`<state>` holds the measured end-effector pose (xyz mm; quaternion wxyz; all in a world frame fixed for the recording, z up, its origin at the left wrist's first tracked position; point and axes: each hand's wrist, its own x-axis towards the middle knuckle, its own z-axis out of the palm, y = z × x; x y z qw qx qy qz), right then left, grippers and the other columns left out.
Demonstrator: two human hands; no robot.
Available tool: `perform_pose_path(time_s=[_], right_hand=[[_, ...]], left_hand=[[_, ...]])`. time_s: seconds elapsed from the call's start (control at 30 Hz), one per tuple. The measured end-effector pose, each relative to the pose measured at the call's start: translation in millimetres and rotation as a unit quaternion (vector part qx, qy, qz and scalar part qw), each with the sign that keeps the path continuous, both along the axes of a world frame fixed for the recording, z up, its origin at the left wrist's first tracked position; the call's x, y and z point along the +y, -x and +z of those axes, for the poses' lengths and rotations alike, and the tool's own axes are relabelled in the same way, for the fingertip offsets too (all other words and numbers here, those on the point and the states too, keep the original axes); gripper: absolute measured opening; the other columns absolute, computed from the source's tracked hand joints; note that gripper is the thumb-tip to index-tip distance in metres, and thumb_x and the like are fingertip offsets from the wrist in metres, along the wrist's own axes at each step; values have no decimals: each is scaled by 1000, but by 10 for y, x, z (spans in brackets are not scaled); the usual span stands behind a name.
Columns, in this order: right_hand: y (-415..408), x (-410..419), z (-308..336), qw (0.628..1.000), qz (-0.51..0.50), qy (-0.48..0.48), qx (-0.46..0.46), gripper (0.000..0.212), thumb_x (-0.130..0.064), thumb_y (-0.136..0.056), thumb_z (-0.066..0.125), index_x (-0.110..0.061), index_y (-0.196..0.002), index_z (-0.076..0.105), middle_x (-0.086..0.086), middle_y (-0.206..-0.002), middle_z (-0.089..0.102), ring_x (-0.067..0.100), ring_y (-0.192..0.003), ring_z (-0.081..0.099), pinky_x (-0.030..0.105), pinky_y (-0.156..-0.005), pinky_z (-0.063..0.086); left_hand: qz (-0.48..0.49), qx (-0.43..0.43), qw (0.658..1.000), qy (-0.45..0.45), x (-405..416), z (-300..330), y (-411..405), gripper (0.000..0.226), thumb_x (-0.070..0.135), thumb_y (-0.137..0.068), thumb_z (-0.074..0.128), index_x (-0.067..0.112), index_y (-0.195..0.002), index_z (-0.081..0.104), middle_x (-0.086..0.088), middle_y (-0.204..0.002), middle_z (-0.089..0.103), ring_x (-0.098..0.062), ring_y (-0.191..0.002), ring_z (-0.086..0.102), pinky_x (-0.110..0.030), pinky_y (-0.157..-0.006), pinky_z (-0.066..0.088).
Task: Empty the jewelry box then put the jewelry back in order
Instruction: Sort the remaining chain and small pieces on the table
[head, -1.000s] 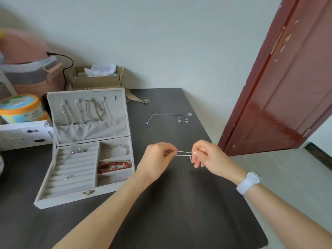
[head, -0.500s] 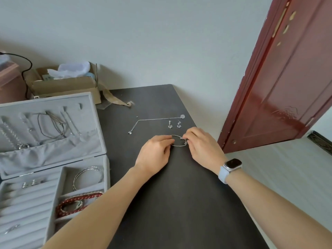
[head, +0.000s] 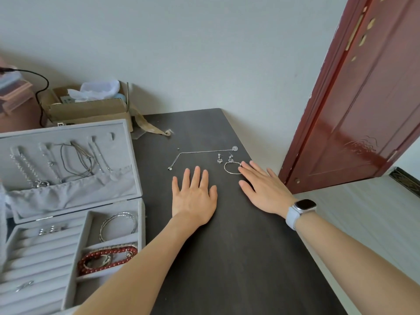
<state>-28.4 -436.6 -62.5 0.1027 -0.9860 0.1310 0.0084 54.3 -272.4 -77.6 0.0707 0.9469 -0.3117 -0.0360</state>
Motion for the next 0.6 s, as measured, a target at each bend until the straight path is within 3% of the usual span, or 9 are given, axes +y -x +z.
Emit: perform_pose_path(time_s=[0.4,0.5,0.6], right_hand=[[43,116,108,999,4,18,-43,49,-32,-98,27,-22,-144,17,-4,-156,6,12,-144,0,42,-117,4],[168,338,105,997,-5,-5,-71,46,-28,-97,31,-21,-142,25,-4,-155,16,12,-143,9,38,-117,7],[224,570,146,990,1,-25,-138,41,-25,-95,34,-18,-136,38,-2,-148,32,16,-138,26,36,-115,15]], left_hand=[[-8,1,1000,10,29,23,5,54,42,-98,16,22,-147,9,1,-157,2,-23,-143,-4,-47,-114,-3],[-27,13,999,31,146,158,54,45,37,-97,29,21,-139,34,0,-150,26,-21,-141,16,-42,-114,8],[-44,-63,991,108,457,362,126,30,30,-92,41,21,-110,62,6,-122,57,-19,-118,50,-37,-101,27]])
